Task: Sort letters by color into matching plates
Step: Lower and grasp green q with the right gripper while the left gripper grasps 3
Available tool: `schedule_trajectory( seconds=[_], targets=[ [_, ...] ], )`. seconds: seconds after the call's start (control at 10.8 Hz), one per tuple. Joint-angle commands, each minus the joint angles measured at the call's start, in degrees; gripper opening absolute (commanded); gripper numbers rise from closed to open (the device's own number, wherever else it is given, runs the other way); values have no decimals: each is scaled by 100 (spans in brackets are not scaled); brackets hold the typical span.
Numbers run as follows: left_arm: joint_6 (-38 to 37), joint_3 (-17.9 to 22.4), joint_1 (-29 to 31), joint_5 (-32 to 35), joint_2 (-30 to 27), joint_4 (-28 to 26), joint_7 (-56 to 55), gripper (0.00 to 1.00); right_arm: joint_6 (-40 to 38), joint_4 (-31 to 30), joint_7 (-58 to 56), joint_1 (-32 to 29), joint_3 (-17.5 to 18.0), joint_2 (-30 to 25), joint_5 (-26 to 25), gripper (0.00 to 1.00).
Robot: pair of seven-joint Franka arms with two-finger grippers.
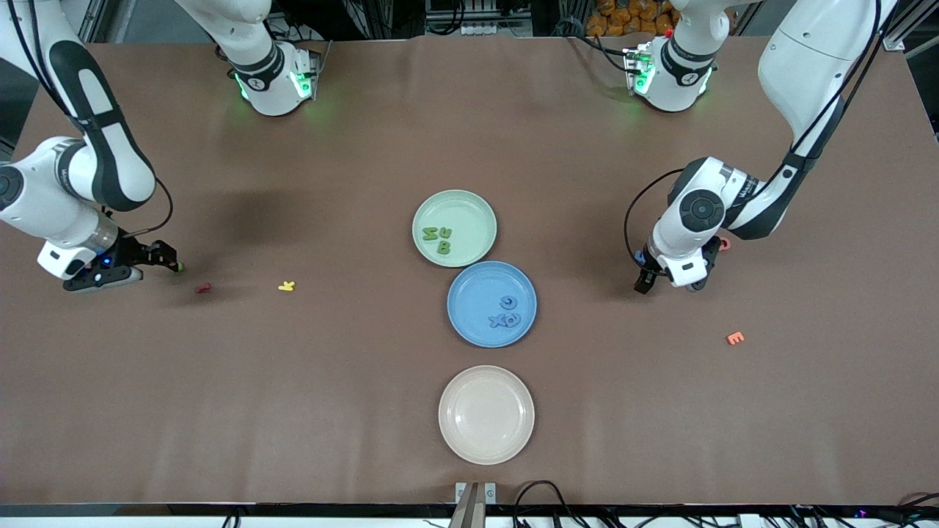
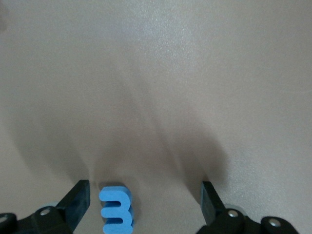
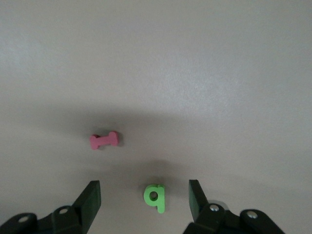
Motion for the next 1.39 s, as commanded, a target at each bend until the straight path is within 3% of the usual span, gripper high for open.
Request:
schedule_trajectory(
  seconds=[0.0, 0.55, 0.92, 1.29],
  targets=[
    [122, -69, 47, 209, -108, -201, -283, 100, 363, -181, -316, -159, -33, 85, -76, 79],
    [148, -96, 47, 218, -240, -518, -283, 100, 908, -453, -465, -282, -68, 305, -76, 72],
    [1166, -87, 161, 218, -240, -869, -274, 100, 1172, -638, -465, -282, -68, 376, -67, 66],
    [1168, -78, 170, 218, -249, -861, -230, 100, 1225, -647, -465, -273, -68, 490, -67, 53]
  ],
)
